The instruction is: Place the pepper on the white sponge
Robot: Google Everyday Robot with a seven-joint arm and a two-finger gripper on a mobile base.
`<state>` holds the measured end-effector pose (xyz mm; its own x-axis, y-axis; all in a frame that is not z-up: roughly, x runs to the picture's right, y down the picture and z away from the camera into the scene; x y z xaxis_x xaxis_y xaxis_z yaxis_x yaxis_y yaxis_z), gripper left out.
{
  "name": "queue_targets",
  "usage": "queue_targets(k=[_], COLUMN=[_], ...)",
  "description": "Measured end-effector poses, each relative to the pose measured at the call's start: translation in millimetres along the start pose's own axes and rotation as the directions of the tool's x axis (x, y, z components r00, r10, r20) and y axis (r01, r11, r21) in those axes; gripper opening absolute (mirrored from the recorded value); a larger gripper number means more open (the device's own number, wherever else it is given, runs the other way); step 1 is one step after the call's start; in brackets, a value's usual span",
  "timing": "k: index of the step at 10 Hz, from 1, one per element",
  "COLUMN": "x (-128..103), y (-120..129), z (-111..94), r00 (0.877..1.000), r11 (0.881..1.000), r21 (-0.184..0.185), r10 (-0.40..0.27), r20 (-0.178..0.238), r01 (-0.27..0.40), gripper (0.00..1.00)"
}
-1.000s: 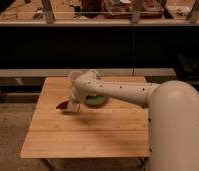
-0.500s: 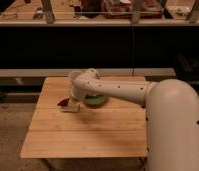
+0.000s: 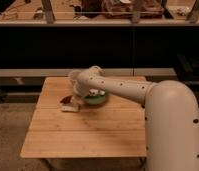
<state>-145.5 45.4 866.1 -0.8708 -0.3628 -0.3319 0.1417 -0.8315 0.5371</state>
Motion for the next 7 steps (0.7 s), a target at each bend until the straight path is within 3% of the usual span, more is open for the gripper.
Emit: queue_targets(k=[1,2,5,7], x=[-4.1,-6.1,1.1,-5.1], y=[2.6,2.7,-0.3,3.6], z=[2.6,3.2,1.9,3.4], r00=[1.0,1.0,1.0,1.0], r11=[1.0,1.0,1.0,1.0], r21=[0.024,0.023,-0.005,0.021], r10=[-0.008,-0.009,0.0,-0.003], r20=[-0.015,-0.01,-0.002,-0.01], r01=[0.008,0.009,0.0,0.003], gripper=[0.38,0.42,0.33,0.4])
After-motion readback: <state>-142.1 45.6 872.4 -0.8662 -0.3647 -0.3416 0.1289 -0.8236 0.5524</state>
